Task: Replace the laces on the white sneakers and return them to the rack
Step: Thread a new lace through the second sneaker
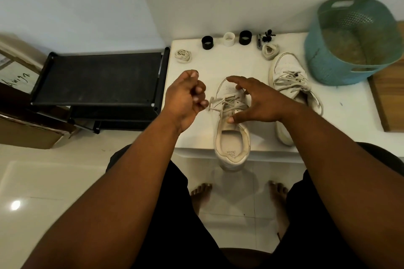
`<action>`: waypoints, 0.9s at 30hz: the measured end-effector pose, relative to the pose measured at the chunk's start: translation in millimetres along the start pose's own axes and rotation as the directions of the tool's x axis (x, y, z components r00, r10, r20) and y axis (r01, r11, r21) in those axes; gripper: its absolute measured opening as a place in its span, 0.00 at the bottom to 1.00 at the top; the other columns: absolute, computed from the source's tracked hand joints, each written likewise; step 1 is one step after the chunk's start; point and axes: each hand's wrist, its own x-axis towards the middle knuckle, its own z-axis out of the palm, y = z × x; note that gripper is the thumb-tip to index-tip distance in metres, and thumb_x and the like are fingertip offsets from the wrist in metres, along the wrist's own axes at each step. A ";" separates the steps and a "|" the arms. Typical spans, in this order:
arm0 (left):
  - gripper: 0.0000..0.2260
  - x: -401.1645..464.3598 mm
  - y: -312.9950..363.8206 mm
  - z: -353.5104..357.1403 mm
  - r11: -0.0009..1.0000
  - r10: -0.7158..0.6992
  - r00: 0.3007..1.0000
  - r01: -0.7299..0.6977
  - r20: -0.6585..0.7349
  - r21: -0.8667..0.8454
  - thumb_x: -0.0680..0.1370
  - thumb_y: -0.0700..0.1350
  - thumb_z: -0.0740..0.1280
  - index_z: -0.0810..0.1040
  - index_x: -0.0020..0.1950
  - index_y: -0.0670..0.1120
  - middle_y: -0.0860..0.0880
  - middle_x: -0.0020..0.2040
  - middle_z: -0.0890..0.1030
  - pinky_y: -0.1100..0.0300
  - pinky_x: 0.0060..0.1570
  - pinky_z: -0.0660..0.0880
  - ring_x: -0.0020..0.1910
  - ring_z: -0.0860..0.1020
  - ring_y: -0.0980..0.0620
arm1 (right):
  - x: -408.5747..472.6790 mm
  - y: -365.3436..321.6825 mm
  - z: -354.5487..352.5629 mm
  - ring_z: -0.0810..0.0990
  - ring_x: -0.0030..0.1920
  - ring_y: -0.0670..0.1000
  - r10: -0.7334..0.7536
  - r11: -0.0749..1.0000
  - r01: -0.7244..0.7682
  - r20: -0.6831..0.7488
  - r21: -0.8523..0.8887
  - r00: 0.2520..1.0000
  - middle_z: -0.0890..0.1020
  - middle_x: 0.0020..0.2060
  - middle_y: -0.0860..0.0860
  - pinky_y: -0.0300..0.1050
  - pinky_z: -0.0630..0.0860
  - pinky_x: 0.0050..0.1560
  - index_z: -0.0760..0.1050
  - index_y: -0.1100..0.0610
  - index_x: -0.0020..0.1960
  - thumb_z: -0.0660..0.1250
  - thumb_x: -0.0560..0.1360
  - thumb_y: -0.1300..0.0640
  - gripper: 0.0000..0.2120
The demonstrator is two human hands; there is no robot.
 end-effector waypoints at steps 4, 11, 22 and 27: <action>0.03 5.6 -1.5 -10.1 0.526 0.101 0.982 -0.191 0.162 0.829 0.79 0.47 0.72 0.80 0.49 0.49 0.52 0.43 0.81 0.62 0.41 0.72 0.40 0.76 0.56 | 1.5 1.0 -0.4 0.68 0.64 0.44 0.020 1.000 -0.020 -0.001 -0.010 1.000 0.70 0.72 0.51 0.43 0.68 0.63 0.56 0.42 0.80 0.83 0.62 0.42 0.54; 0.10 -1.4 1.9 -11.2 0.655 -0.010 0.984 -0.130 0.181 0.744 0.83 0.45 0.67 0.82 0.44 0.43 0.58 0.37 0.82 0.60 0.41 0.70 0.36 0.76 0.62 | 4.7 3.9 0.7 0.71 0.65 0.47 0.037 0.999 -0.037 -0.007 0.012 0.999 0.71 0.72 0.50 0.43 0.69 0.63 0.57 0.42 0.80 0.83 0.61 0.42 0.55; 0.12 7.9 -10.3 -8.8 0.448 0.018 0.985 -0.163 0.174 0.879 0.81 0.52 0.70 0.76 0.46 0.45 0.53 0.39 0.80 0.59 0.40 0.72 0.37 0.76 0.57 | 4.4 3.1 2.0 0.71 0.67 0.49 0.037 0.999 -0.037 0.002 0.010 0.999 0.71 0.72 0.50 0.45 0.69 0.66 0.57 0.43 0.80 0.83 0.62 0.43 0.53; 0.14 2.5 -3.2 -6.3 0.342 -0.199 0.973 -0.041 0.115 0.939 0.81 0.54 0.69 0.78 0.41 0.46 0.50 0.38 0.82 0.59 0.41 0.72 0.39 0.77 0.54 | 5.5 2.3 2.1 0.71 0.67 0.48 0.051 0.999 -0.051 0.004 0.005 0.999 0.71 0.71 0.49 0.43 0.69 0.63 0.57 0.42 0.80 0.83 0.62 0.43 0.53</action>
